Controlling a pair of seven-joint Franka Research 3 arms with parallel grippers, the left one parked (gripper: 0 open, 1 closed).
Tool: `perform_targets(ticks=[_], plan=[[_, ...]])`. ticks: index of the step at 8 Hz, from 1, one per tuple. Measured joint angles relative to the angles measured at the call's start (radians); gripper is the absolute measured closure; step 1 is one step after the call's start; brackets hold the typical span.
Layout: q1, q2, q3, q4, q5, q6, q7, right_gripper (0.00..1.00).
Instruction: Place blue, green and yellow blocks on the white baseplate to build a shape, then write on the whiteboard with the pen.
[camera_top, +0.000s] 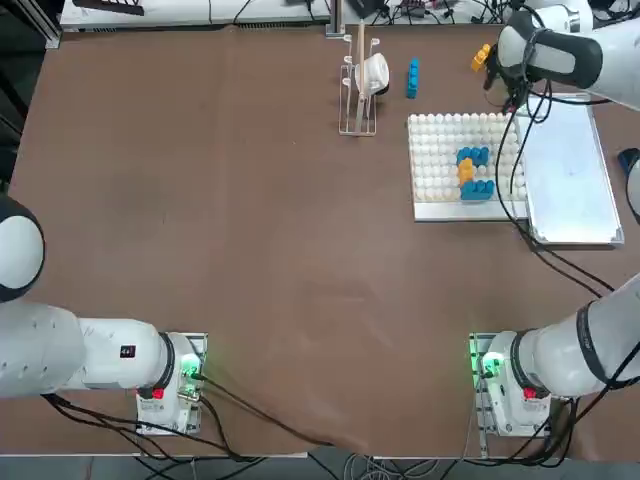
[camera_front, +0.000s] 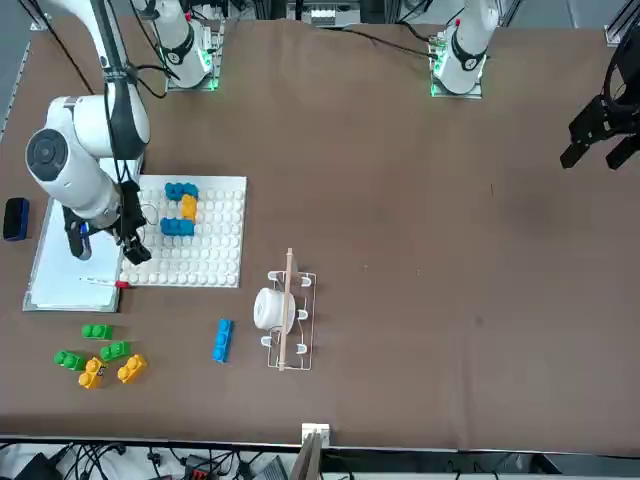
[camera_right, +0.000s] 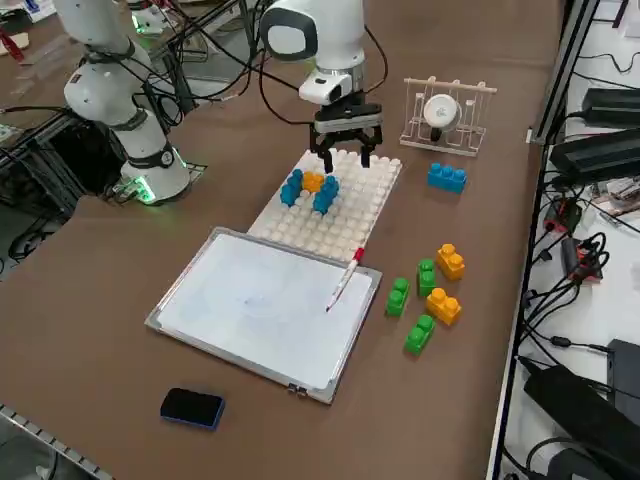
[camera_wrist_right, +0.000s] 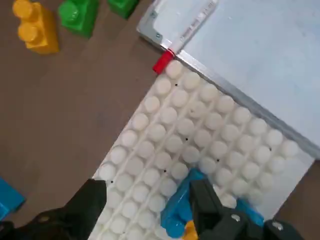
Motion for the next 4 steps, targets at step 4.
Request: perform_targets(ticks=[4], plan=[[-0.014,0.165,0.001,0.215,0.059,0.000,-0.367,0.00]])
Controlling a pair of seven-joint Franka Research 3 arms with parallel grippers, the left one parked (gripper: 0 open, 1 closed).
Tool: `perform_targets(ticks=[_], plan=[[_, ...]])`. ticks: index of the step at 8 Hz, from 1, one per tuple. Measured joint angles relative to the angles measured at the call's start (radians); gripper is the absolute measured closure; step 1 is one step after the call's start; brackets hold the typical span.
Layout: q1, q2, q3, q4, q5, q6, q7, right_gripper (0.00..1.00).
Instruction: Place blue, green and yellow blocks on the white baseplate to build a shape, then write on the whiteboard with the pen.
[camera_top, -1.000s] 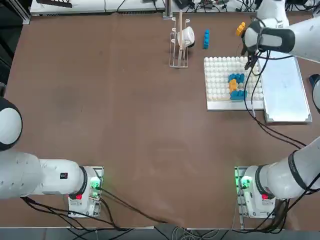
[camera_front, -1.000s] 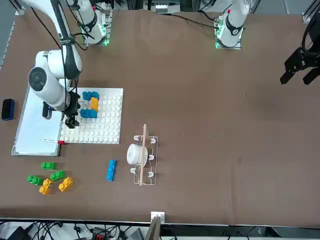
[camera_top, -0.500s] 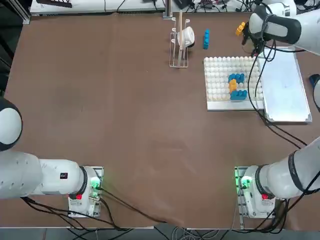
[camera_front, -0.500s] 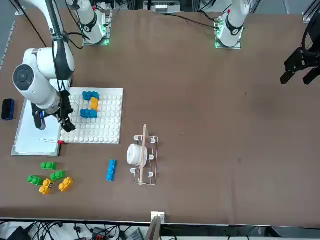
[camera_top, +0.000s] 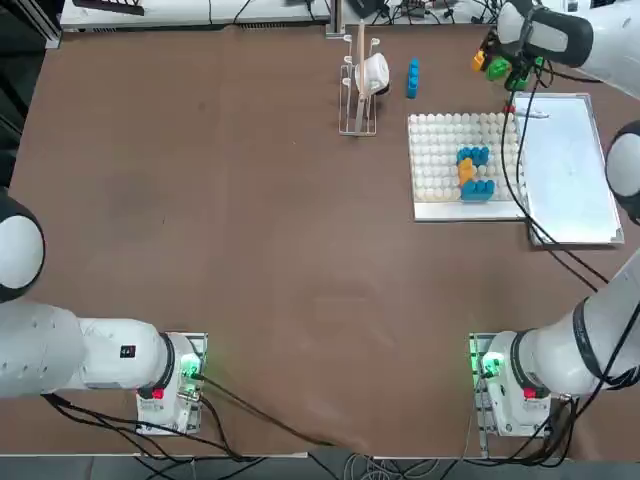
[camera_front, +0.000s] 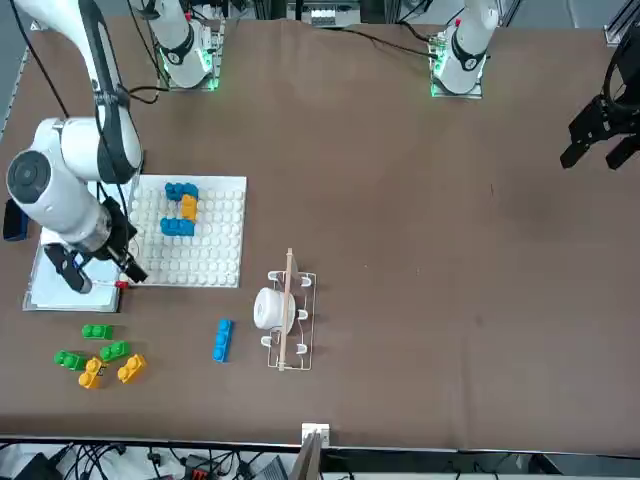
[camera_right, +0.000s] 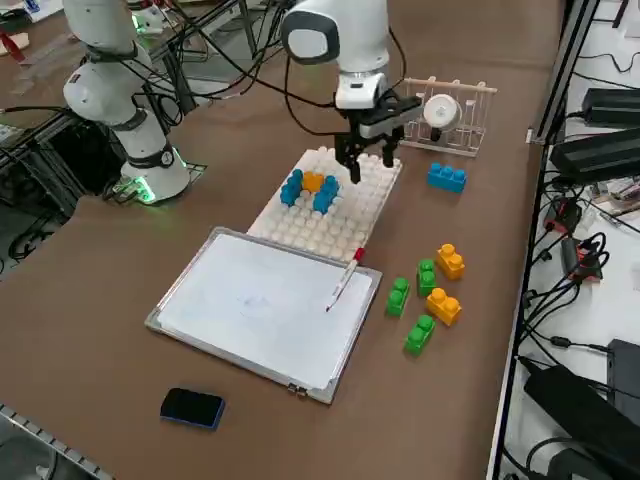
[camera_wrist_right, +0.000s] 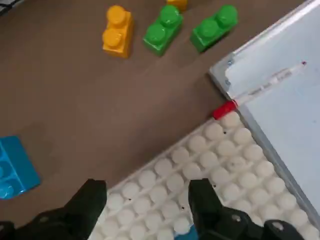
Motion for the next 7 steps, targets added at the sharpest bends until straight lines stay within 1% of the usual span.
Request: perform_targets(ticks=[2,4,7], plan=[[-0.001,0.118,0.001,0.146,0.028,-0.044,-0.118,0.00],[-0.009,0.214,0.001,0.283,0.049,-0.094,-0.172,0.00],[-0.052,0.309,0.000,0.401,0.082,-0.104,-0.302,0.00]])
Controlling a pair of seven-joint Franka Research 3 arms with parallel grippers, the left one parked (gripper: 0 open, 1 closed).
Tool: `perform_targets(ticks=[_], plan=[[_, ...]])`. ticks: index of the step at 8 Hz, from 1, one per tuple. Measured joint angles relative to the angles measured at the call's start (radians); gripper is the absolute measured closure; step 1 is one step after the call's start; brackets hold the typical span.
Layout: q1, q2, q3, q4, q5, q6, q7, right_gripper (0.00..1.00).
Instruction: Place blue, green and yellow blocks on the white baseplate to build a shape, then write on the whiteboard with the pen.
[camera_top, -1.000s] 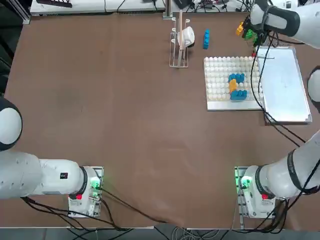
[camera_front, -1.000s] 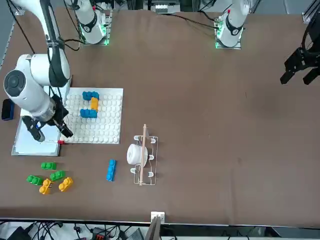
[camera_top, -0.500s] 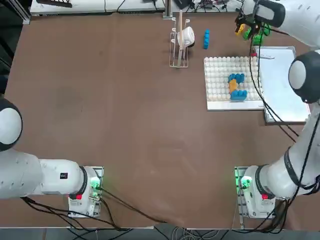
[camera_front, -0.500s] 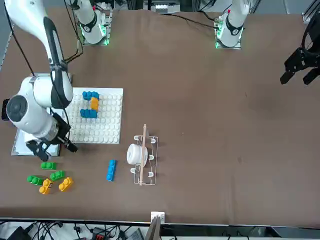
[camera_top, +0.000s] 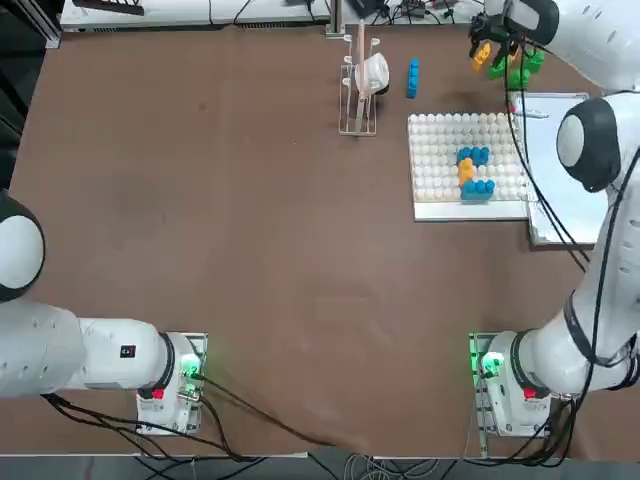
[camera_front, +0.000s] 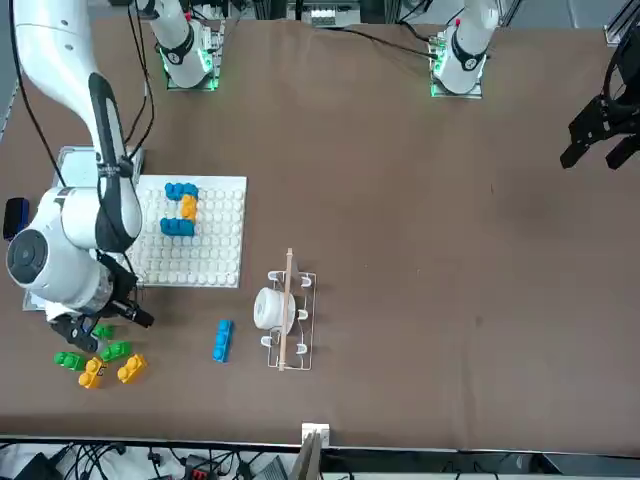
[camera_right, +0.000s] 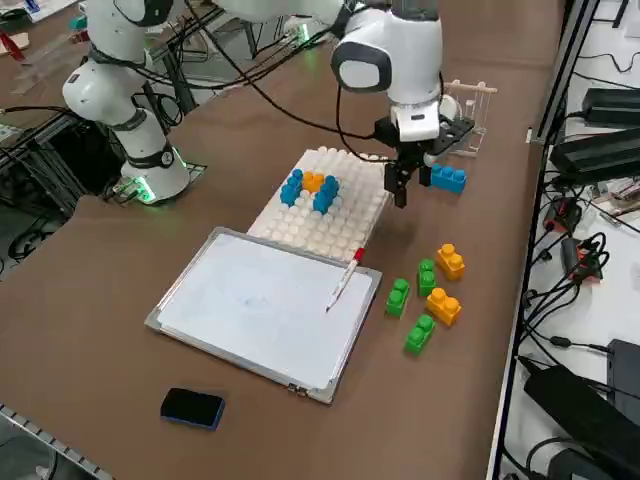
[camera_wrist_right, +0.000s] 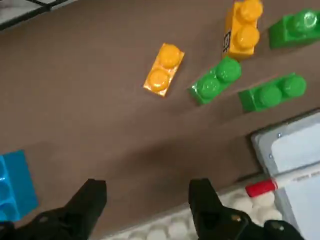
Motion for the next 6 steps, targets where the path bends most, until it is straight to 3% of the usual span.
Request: perform_targets(ticks=[4,6], plan=[[-0.049,0.080,0.000,0.101,0.002,0.006,-0.210,0.01],[-0.057,0.135,0.002,0.150,0.004,0.058,-0.208,0.03]])
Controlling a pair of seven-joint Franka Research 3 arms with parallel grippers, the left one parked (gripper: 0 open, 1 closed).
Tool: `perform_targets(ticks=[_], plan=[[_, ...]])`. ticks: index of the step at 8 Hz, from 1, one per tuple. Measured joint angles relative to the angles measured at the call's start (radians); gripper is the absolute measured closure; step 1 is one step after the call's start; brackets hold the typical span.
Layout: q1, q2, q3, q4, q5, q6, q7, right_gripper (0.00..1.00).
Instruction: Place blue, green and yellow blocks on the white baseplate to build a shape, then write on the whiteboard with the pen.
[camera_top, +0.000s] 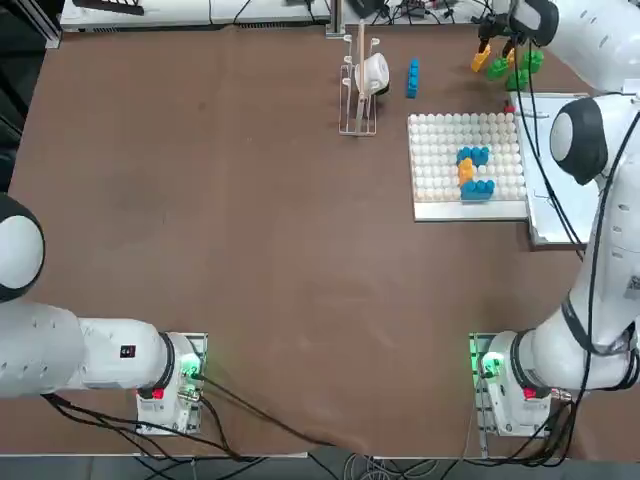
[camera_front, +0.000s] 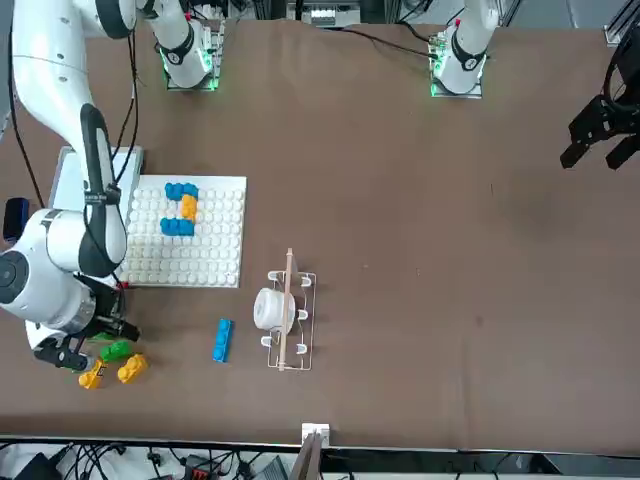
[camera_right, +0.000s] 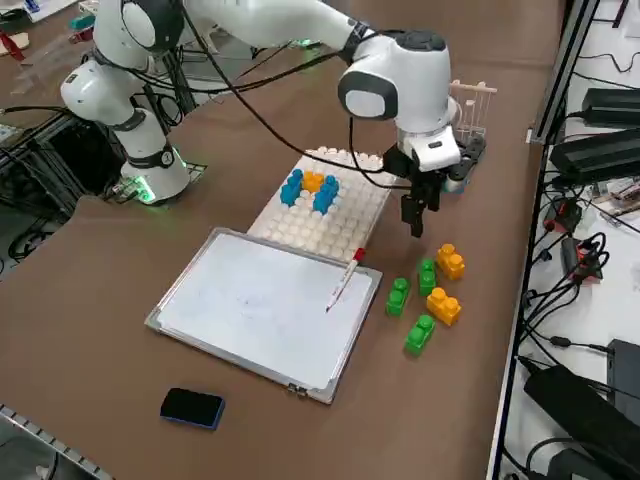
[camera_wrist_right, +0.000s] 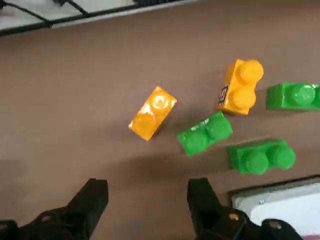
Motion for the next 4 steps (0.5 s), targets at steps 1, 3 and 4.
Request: perform_targets(ticks=[1,3,4], plan=[[0.000,0.036,0.002,0.037,0.000,0.016,0.022,0.04],[-0.001,0.094,0.002,0.115,0.001,0.020,0.056,0.05],[-0.003,0.105,0.000,0.133,0.000,0.016,0.058,0.05]])
